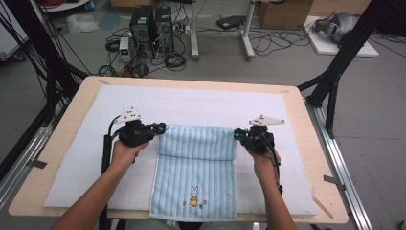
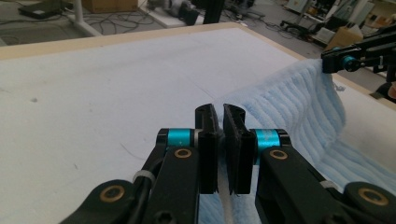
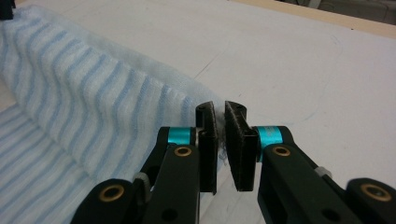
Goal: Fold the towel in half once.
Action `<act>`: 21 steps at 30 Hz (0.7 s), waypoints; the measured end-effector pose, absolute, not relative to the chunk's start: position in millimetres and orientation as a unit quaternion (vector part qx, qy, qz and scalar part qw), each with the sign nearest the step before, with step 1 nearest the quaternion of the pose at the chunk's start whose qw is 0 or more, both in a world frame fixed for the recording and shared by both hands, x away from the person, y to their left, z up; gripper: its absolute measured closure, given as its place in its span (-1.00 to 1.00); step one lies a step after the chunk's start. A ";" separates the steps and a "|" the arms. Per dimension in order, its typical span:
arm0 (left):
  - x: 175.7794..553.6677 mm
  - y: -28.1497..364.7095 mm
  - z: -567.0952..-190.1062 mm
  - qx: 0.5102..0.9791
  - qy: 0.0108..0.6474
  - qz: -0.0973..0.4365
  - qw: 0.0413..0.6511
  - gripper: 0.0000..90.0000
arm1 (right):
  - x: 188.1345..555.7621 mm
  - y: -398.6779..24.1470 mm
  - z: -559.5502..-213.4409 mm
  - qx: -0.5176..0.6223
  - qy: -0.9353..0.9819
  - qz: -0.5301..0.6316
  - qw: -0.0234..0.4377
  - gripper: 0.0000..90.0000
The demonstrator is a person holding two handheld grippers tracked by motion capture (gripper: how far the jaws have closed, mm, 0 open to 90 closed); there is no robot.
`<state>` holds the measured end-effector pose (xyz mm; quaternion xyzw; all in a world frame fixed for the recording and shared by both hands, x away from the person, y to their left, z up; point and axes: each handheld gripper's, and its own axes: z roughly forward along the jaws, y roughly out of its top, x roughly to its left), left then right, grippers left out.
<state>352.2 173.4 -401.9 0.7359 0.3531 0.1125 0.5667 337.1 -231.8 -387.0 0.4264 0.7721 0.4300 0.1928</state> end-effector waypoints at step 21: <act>269.6 185.1 -433.1 0.768 0.329 0.063 0.546 0.85 | 242.7 -231.1 -406.0 0.418 0.780 0.430 0.180 0.84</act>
